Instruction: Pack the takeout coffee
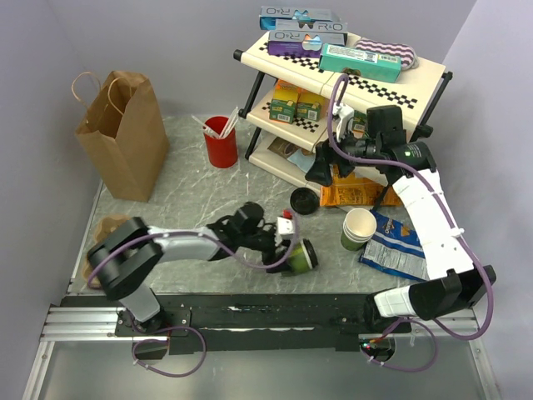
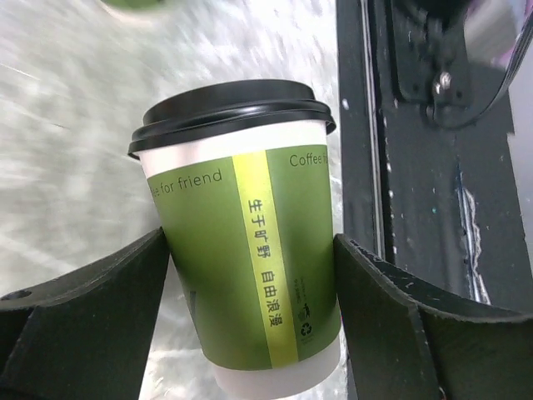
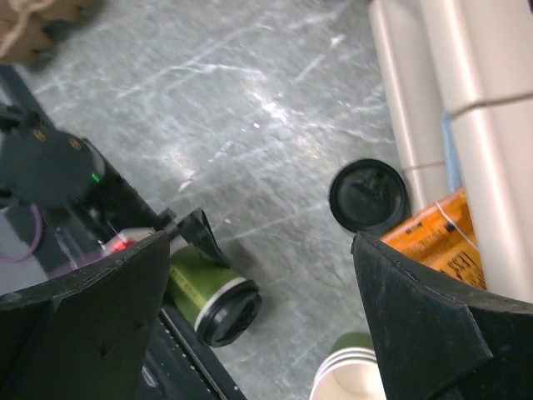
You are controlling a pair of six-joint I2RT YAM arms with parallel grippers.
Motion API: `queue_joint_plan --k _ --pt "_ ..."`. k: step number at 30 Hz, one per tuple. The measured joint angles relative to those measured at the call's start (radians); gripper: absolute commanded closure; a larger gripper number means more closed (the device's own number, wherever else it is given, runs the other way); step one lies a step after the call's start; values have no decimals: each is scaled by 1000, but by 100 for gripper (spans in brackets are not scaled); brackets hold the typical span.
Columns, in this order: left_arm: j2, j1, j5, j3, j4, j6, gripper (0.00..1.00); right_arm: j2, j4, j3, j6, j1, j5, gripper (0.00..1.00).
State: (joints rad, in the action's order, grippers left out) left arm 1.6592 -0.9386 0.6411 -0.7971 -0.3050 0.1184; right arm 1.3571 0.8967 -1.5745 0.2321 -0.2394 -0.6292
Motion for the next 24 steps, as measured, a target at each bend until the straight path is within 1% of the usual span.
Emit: queue_joint_plan --k 3,7,12,14,17,20,24 --pt "-100 27 -21 73 -98 -12 34 17 1 -18 -10 0 -75 2" --pt "-202 69 -92 139 -254 -29 34 64 0 -24 -24 -23 -146 1" --pt "-224 157 -193 195 -401 -35 34 127 0 -24 -46 -88 -154 0" --pt "-224 187 -216 211 -430 -36 34 145 -5 -25 -66 -100 -125 2" --pt "-239 221 -227 245 -461 -51 35 182 -12 -53 -97 -103 -8 5" --pt "-282 236 -229 292 -477 -65 36 228 -27 -88 -109 -110 93 7" --pt "-347 241 -228 354 -513 -97 37 283 -37 -90 -110 -140 188 10"
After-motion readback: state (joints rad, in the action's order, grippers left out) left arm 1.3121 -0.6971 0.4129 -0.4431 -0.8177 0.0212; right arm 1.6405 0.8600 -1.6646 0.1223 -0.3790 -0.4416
